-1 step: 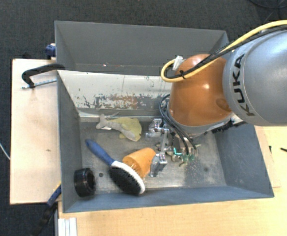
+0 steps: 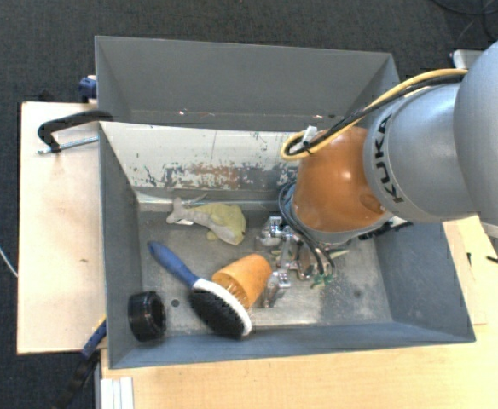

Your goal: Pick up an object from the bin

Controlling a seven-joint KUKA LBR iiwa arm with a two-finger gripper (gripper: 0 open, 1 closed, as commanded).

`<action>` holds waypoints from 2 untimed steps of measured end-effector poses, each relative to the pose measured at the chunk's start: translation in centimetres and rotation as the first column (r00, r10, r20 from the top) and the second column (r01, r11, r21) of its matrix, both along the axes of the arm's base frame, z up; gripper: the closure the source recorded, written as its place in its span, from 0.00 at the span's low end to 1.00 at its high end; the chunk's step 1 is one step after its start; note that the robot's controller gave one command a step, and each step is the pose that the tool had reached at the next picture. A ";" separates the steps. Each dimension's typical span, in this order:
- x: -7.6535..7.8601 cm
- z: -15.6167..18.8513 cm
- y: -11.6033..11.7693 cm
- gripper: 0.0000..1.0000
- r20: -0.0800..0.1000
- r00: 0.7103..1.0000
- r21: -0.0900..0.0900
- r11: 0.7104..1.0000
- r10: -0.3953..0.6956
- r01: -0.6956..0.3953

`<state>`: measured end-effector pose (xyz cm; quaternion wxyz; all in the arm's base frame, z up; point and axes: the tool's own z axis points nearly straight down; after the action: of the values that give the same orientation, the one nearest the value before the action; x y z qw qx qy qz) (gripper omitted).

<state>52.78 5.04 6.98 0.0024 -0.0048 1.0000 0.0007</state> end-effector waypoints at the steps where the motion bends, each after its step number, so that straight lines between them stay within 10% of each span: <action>1: -0.1 0.3 0.2 1.00 -0.003 1.000 0.001 1.000 0.003 -0.003; 2: -0.1 0.2 0.2 0.00 -0.002 1.000 0.001 1.000 0.003 -0.003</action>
Offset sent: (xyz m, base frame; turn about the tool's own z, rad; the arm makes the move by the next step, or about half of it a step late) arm 0.0000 0.0000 0.0000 0.0000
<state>52.66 5.21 7.20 0.0013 -0.0061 1.0000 0.0012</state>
